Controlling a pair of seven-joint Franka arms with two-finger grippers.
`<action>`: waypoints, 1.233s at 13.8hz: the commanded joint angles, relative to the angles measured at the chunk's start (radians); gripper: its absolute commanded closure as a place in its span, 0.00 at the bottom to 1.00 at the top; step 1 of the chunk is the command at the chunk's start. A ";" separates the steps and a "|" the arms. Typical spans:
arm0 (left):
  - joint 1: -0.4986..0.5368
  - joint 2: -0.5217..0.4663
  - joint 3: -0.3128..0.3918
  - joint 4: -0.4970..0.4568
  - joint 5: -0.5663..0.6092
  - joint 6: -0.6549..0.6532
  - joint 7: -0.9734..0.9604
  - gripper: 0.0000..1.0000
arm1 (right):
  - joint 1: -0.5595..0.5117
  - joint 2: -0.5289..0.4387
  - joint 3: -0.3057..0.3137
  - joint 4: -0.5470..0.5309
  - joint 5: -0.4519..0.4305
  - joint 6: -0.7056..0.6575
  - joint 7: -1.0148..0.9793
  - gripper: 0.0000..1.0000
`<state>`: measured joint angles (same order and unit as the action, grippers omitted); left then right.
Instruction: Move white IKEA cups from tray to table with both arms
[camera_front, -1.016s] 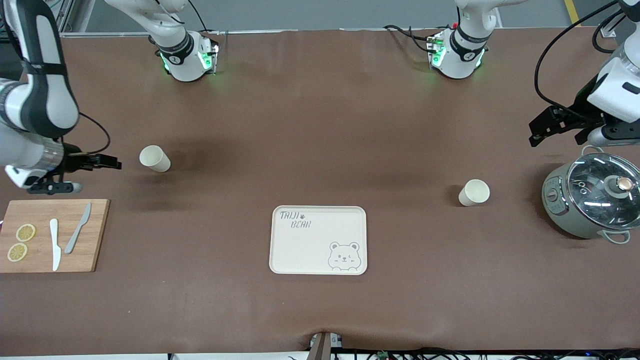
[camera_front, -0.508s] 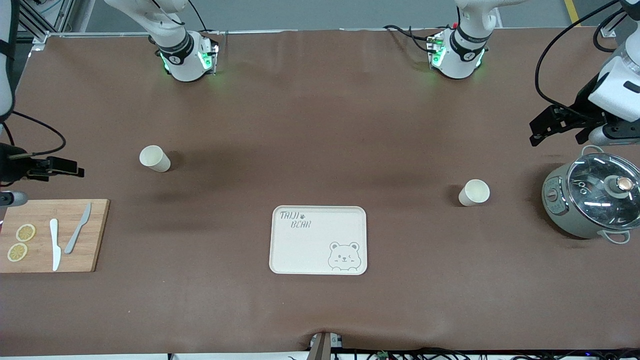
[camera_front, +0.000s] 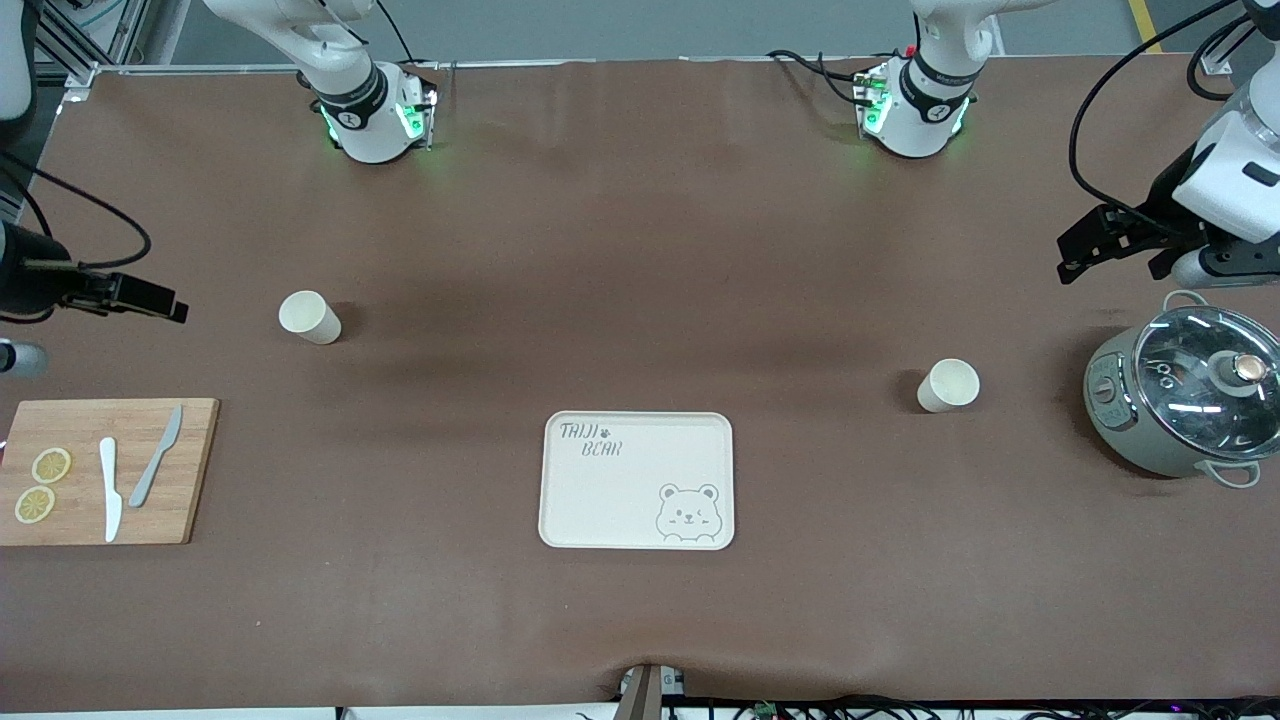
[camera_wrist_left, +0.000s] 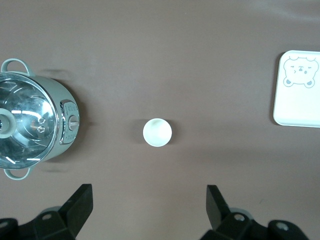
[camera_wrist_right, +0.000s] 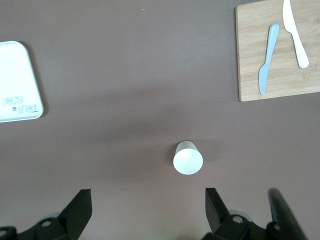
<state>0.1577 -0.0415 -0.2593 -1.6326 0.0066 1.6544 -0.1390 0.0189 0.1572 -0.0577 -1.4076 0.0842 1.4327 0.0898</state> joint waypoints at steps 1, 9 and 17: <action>0.008 -0.017 -0.003 0.005 0.006 -0.021 -0.007 0.00 | -0.001 -0.047 -0.004 -0.008 -0.011 -0.053 0.008 0.00; 0.019 -0.024 -0.003 0.013 0.006 -0.027 -0.008 0.00 | -0.025 -0.237 -0.010 -0.209 -0.029 0.057 -0.065 0.00; 0.020 -0.018 -0.003 0.043 0.006 -0.027 -0.005 0.00 | -0.039 -0.228 -0.004 -0.194 -0.081 0.032 -0.116 0.00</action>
<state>0.1707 -0.0525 -0.2572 -1.6149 0.0066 1.6460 -0.1403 -0.0157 -0.0510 -0.0702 -1.5837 0.0240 1.4681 -0.0220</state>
